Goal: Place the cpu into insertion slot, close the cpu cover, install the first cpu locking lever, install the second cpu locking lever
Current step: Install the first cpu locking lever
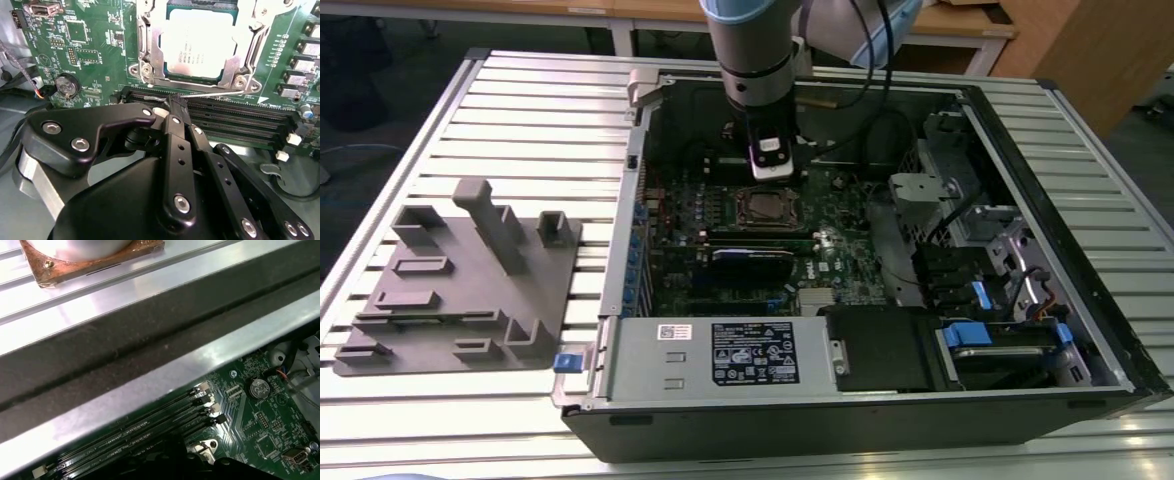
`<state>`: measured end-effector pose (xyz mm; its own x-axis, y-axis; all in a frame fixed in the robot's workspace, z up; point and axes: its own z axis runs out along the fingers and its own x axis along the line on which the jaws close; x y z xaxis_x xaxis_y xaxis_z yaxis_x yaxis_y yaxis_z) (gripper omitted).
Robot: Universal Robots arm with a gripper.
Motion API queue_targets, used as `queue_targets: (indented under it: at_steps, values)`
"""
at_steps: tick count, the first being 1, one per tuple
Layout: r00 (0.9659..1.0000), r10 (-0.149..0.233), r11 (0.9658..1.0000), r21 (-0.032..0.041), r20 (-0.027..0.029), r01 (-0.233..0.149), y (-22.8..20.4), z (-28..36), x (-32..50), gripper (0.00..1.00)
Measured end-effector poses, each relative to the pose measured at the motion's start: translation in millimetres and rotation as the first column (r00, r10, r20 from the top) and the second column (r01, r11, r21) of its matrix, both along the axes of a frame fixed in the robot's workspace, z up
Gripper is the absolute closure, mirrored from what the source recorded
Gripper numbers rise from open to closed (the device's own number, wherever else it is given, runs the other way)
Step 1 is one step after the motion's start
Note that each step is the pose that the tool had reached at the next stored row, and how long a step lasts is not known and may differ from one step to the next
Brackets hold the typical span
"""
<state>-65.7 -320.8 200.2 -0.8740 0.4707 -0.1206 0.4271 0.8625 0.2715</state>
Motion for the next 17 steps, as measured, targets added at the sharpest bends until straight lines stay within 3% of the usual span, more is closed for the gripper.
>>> queue_targets:
  at_steps: [7, 11, 14, 17]
  values:
    - [1.0, 0.0, 1.0, -0.0058, 0.0036, 0.0, 0.0, -3.3, 0.0, 0.89]
    - [1.0, 0.0, 0.9999, -0.0157, 0.0044, 0.0, 0.9, -4.6, 0.0, 0.89]
    - [1.0, 0.0, 0.9996, -0.0273, 0.0044, 0.0, 3.8, -4.9, 0.0, 0.89]
    - [1.0, 0.0, 0.9996, -0.0287, 0.0045, 0.0, 5.1, -5.0, 0.0, 0.89]
